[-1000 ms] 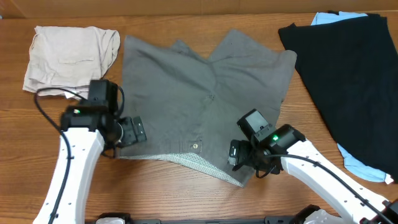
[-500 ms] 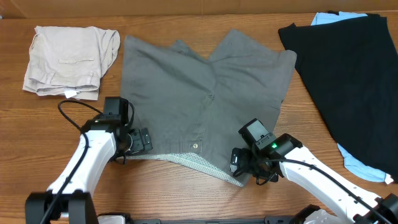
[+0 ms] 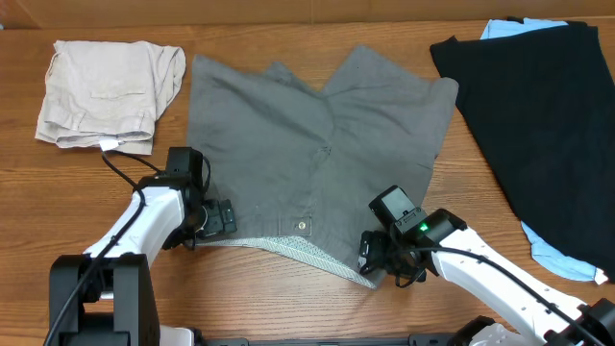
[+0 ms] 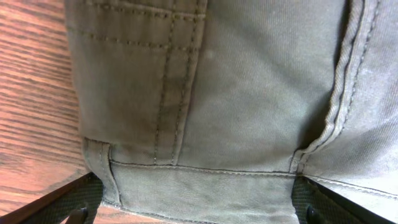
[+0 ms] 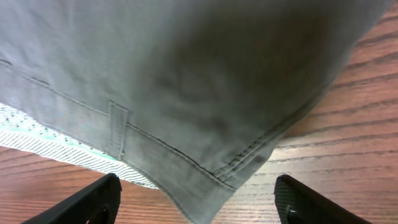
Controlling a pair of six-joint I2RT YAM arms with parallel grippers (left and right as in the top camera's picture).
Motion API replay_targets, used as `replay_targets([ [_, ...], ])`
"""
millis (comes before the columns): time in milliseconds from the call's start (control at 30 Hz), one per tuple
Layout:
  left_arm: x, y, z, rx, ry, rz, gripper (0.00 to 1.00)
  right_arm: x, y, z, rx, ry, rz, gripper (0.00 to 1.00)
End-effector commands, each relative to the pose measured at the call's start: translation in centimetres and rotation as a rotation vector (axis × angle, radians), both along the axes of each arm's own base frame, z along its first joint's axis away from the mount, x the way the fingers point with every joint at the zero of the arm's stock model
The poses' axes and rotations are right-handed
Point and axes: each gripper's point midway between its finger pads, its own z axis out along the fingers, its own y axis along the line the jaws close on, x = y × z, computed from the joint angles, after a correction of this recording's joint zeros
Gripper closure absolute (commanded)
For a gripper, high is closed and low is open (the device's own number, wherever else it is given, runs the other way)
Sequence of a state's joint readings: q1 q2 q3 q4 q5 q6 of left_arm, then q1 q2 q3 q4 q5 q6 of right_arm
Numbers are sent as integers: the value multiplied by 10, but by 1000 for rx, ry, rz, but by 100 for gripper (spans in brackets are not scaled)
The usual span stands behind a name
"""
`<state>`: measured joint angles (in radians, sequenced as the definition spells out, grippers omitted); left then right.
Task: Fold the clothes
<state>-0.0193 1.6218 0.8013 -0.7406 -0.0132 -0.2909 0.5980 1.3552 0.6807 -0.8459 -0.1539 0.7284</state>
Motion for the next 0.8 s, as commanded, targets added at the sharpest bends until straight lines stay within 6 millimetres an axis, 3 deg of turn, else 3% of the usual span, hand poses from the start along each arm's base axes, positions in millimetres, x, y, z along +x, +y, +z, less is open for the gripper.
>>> replay_targets([
  [0, -27, 2, -40, 21, 129, -4, 0, -9, -5, -10, -7, 16, 20, 18],
  [233, -26, 0, -41, 11, 125, -3, 1, -20, 4, -23, 71, 50, 2, 19],
  [367, -26, 0, -41, 11, 125, -3, 11, -13, 13, -21, 113, 21, 7, 28],
  [433, -26, 0, -41, 11, 126, -3, 27, -12, 14, -20, 118, 17, 8, 33],
  [467, -26, -1, -41, 6, 125, -3, 44, -11, 14, -20, 118, 15, 11, 36],
  [567, -26, -7, -41, -33, 126, -1, 77, -10, 14, -20, 114, 9, 17, 49],
  [600, -26, -9, -41, -43, 126, -1, 94, -9, 13, -20, 109, 2, 25, 57],
  [733, -23, -11, -38, -56, 122, -3, 96, 1, 8, -16, 83, -29, 19, 96],
  [767, -22, -11, -35, -56, 126, -3, 96, 7, 6, -13, 76, -40, 6, 96],
])
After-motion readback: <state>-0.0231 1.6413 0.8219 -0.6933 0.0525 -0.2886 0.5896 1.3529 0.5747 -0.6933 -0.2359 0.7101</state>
